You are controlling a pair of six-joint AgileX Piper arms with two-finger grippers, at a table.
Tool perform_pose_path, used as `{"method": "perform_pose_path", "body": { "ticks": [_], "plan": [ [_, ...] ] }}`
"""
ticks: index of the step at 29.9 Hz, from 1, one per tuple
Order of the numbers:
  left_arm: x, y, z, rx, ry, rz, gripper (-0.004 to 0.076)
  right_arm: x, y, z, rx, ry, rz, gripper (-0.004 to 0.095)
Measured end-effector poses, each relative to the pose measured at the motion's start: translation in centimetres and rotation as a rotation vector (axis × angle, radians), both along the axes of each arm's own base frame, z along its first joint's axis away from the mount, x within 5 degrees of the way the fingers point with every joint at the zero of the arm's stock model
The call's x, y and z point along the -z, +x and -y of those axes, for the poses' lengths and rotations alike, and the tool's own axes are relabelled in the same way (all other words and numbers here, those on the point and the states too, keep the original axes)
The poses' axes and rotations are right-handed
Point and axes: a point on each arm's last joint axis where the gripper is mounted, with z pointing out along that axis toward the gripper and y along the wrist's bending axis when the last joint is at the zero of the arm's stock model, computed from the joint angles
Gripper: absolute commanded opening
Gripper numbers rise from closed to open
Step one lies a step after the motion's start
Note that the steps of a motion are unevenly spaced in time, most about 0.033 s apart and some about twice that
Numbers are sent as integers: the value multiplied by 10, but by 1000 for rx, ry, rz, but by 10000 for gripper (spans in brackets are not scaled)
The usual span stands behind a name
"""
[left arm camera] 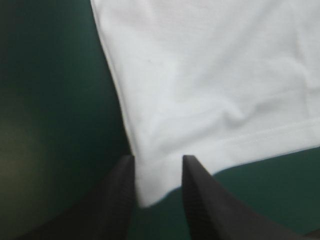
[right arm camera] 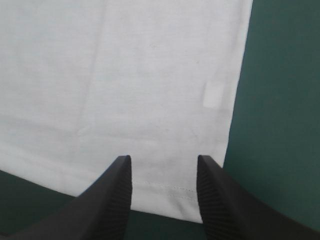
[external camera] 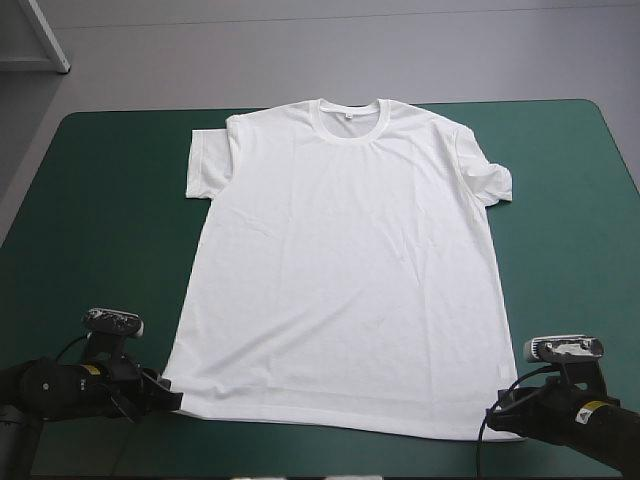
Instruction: Fold the cloth
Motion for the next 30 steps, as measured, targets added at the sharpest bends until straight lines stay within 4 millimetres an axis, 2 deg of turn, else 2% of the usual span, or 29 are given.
{"method": "perform_pose_path", "body": {
  "ticks": [2,6,12,16,23,30],
  "plan": [
    [0,0,0,0,0,0,475,0,0,1,2,-6,1,427],
    [-1,4,-1,-17,4,40,473,-10,2,2,7,-25,43,427],
    [-18,34,-5,-132,-25,190,473,-45,15,6,48,-44,260,427],
    [-30,71,-5,-142,-81,200,473,-59,32,7,54,-62,332,427],
    [-48,149,-11,-117,-98,226,471,-67,72,6,33,-85,371,427],
    [-30,231,-16,-108,-116,177,469,-69,103,5,7,-110,350,386]
  ]
}}
